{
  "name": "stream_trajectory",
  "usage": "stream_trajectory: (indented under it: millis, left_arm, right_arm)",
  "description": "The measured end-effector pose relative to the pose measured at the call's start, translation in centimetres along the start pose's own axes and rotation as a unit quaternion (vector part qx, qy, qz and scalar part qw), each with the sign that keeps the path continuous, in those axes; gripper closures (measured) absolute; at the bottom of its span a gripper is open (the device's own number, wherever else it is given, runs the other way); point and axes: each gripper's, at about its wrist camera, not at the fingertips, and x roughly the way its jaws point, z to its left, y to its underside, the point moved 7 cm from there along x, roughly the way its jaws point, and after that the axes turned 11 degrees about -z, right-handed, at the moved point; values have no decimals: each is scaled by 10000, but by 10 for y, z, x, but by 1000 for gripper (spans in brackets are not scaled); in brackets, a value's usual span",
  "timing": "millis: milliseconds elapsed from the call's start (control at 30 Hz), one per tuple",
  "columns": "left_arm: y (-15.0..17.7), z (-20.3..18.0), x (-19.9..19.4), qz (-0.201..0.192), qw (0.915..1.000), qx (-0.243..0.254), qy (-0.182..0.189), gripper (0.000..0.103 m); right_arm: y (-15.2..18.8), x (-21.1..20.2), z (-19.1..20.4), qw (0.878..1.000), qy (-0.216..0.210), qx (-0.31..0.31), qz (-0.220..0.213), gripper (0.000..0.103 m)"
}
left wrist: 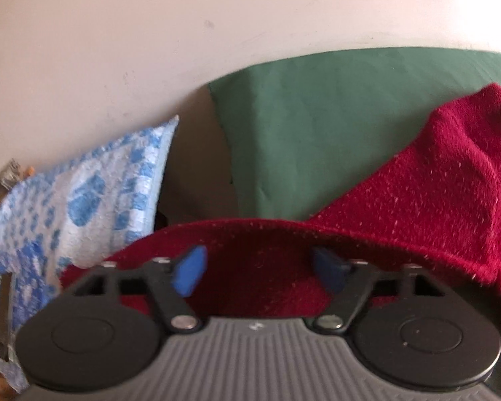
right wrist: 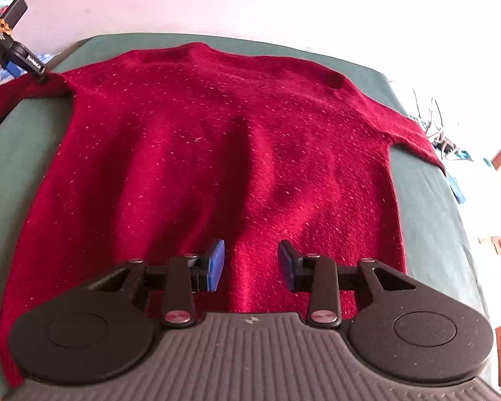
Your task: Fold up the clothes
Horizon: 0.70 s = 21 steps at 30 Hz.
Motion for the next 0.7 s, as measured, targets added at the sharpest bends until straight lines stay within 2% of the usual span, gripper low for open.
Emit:
stream_trajectory:
  millis: [67, 100, 233, 400, 500, 700]
  left_arm:
    - [-2, 0, -3, 16, 10000, -41, -30, 82]
    - [-2, -1, -5, 20, 10000, -38, -45, 86]
    - [-1, 5, -25, -198, 9998, -61, -33, 91]
    - [9, 16, -50, -381, 9992, -79, -129, 92]
    - [27, 22, -62, -347, 9993, -100, -127, 92]
    - [76, 33, -76, 21, 9988, -109, -472, 95]
  right_arm:
    - [1, 1, -1, 10000, -6, 61, 22, 65]
    - [1, 2, 0, 10000, -21, 61, 27, 65]
    - [-1, 4, 6, 9999, -101, -9, 22, 65]
    - [-3, 8, 13, 9996, -239, -169, 20, 65]
    - [-3, 10, 19, 9992, -305, -258, 29, 65]
    - [-6, 8, 22, 9988, -354, -343, -33, 65]
